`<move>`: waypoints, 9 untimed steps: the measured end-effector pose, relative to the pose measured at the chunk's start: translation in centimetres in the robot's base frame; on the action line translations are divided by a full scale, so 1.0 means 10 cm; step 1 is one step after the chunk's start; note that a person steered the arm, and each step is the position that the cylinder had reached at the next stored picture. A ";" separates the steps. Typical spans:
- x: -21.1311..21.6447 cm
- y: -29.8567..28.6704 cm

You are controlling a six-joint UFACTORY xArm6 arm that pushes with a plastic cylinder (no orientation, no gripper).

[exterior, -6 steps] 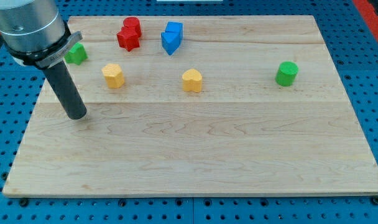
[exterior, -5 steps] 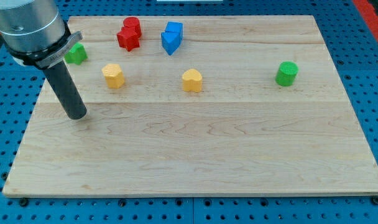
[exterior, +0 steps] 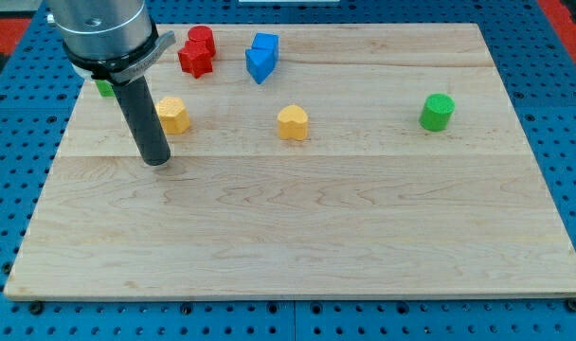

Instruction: Move the blue blocks diagonally top right to the yellow heart

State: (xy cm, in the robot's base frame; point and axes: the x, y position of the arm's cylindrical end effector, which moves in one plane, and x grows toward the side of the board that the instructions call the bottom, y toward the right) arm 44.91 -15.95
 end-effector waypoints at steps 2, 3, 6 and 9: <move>-0.20 0.10; -0.13 0.35; -0.03 0.78; -0.06 1.09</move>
State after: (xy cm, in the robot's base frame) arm 44.32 -5.06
